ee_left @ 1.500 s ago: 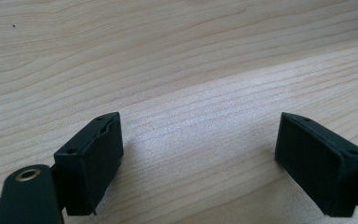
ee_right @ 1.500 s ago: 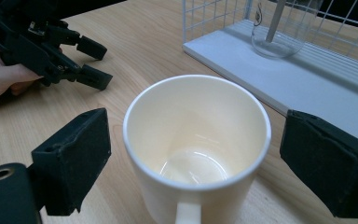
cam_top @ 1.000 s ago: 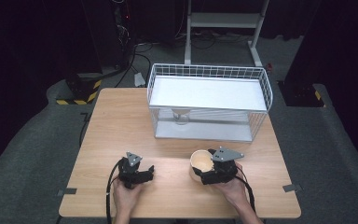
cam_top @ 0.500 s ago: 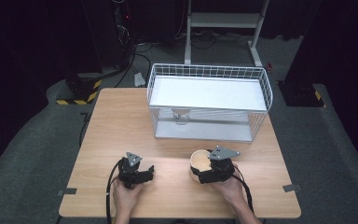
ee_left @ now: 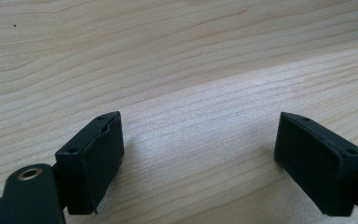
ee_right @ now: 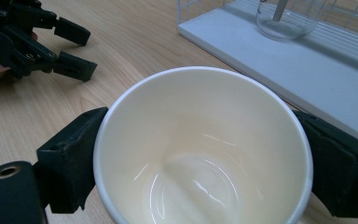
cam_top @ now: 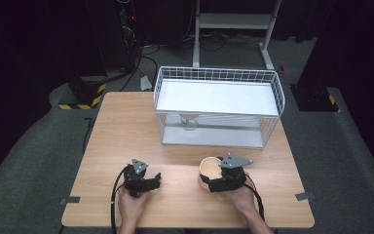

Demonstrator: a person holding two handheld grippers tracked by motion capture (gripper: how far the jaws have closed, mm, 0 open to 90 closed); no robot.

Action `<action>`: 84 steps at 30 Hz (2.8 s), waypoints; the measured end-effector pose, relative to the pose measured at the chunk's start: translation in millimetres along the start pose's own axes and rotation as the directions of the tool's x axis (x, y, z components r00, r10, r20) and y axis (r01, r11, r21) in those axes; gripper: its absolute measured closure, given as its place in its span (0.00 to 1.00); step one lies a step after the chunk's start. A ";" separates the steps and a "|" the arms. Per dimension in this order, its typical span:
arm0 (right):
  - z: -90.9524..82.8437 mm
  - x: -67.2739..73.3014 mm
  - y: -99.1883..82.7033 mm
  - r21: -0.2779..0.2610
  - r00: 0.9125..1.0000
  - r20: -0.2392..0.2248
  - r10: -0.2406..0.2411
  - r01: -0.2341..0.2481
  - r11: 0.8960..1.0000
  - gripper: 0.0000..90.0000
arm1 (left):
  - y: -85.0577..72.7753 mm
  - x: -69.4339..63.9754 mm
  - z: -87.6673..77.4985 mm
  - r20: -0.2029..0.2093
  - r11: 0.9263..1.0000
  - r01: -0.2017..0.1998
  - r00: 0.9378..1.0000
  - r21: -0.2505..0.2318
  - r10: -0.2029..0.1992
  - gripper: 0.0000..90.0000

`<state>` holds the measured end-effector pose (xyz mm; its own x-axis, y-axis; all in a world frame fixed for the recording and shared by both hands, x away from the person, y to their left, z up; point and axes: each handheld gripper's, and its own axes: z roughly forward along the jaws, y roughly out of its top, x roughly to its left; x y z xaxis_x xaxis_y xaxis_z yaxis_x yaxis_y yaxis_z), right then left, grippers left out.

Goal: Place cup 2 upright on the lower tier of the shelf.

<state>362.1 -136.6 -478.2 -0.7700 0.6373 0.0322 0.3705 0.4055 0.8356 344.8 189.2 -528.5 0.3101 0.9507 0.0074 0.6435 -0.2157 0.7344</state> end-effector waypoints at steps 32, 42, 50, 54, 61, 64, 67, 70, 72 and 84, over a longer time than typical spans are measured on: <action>-22.4 -18.0 -3.0 0.006 0.996 0.072 0.047 -0.048 0.999 0.11 | 0.2 0.5 0.1 -0.007 1.000 0.003 1.000 -0.003 -0.003 0.19; -29.6 -24.9 0.9 -0.028 0.994 0.080 0.077 -0.075 0.997 0.11 | 0.1 0.3 -0.2 -0.006 1.000 -0.001 1.000 -0.002 0.001 0.20; -27.8 -33.3 6.8 -0.019 0.992 0.093 0.087 -0.086 0.996 0.11 | 0.1 0.4 -0.2 -0.005 1.000 0.000 1.000 -0.002 0.000 0.20; -26.9 -37.7 9.5 -0.016 0.990 0.106 0.089 -0.087 0.996 0.11 | 0.1 0.4 -0.2 -0.005 1.000 0.000 1.000 -0.002 0.000 0.20; -25.1 -48.1 13.0 -0.013 0.988 0.119 0.096 -0.095 0.995 0.11 | 0.1 0.4 -0.2 -0.006 1.000 0.000 1.000 -0.002 0.000 0.20; -25.9 -51.2 14.7 -0.016 0.987 0.123 0.108 -0.107 0.994 0.11 | 0.1 0.4 -0.2 -0.006 1.000 0.000 1.000 -0.002 0.000 0.20; -26.0 -55.8 17.2 -0.021 0.985 0.137 0.109 -0.107 0.994 0.11 | 0.1 0.4 -0.2 -0.006 1.000 0.000 1.000 -0.002 0.000 0.20; -25.0 -61.1 20.9 -0.024 0.982 0.143 0.123 -0.121 0.992 0.11 | 0.1 0.4 -0.2 -0.006 1.000 0.000 1.000 -0.002 0.000 0.20; -22.9 -64.7 23.5 -0.016 0.980 0.155 0.122 -0.121 0.993 0.11 | 0.1 0.5 -0.4 -0.006 1.000 -0.001 1.000 -0.001 0.001 0.20; -10.1 -82.2 32.4 -0.006 0.964 0.228 0.136 -0.138 0.990 0.11 | 0.1 0.4 -0.3 -0.005 1.000 0.002 1.000 -0.003 -0.002 0.20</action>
<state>432.1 -182.5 -448.3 -0.5737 0.8189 0.0191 0.4696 0.3096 0.8268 344.8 189.6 -528.2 0.3051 0.9523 0.0092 0.6423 -0.2129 0.7363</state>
